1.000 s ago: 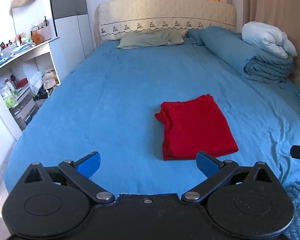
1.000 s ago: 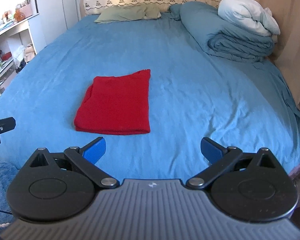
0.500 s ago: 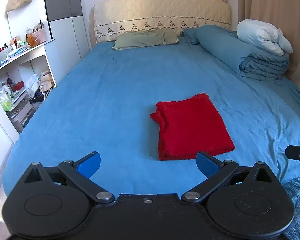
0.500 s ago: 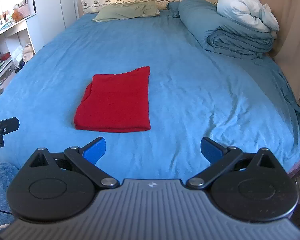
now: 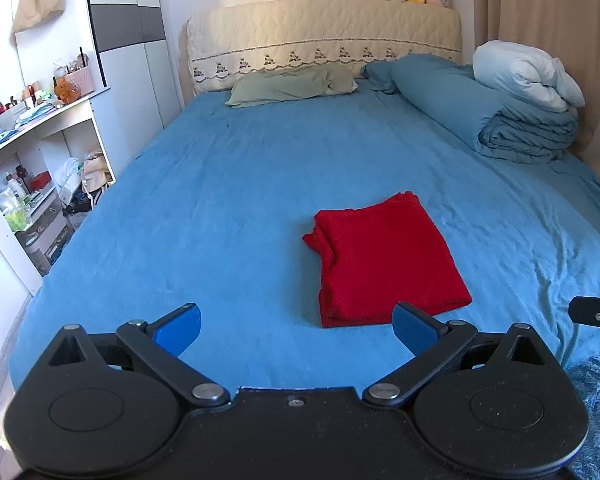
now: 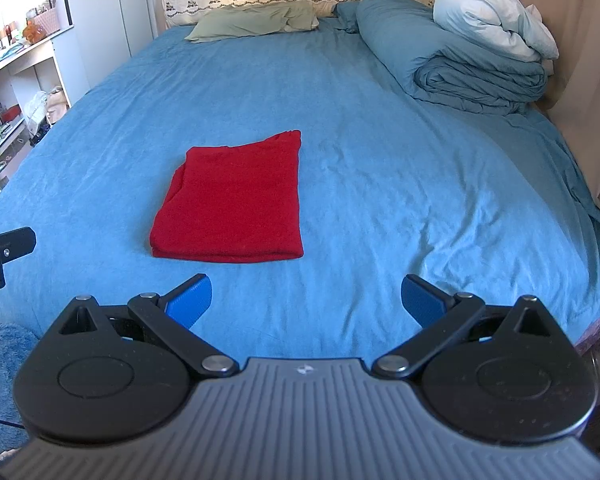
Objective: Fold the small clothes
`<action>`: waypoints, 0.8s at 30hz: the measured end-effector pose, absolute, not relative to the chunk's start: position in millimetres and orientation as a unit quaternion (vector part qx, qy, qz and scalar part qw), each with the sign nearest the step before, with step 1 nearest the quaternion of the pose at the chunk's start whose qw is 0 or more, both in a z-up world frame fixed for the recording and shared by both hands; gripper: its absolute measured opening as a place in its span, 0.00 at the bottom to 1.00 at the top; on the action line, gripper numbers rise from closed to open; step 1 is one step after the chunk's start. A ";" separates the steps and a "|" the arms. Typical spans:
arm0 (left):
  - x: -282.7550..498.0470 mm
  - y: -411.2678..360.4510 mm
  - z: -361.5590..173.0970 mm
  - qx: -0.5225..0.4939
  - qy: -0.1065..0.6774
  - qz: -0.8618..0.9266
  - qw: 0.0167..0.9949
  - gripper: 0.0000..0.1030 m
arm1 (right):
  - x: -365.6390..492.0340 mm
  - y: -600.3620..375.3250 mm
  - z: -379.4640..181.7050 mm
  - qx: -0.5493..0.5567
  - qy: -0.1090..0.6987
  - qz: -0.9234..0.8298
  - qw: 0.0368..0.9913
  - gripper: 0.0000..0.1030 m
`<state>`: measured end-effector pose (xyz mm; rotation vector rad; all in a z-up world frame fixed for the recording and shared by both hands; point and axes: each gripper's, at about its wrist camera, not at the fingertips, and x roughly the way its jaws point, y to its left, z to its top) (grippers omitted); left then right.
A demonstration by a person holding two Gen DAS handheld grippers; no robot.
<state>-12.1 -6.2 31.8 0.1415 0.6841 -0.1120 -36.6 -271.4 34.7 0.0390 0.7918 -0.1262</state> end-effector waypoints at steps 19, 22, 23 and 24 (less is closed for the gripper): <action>-11.6 -4.6 35.6 0.057 0.339 -0.064 0.937 1.00 | -40.1 -268.3 33.8 0.022 0.383 -0.065 0.921 1.00; -13.1 -6.6 36.0 0.065 0.336 -0.061 0.938 1.00 | -40.7 -268.2 34.1 0.022 0.382 -0.065 0.922 1.00; -13.7 -7.0 36.5 0.067 0.334 -0.061 0.938 1.00 | -41.2 -267.7 34.5 0.021 0.381 -0.065 0.922 1.00; -14.0 -7.8 36.7 0.068 0.333 -0.061 0.938 1.00 | -41.8 -267.0 35.1 0.020 0.380 -0.065 0.922 1.00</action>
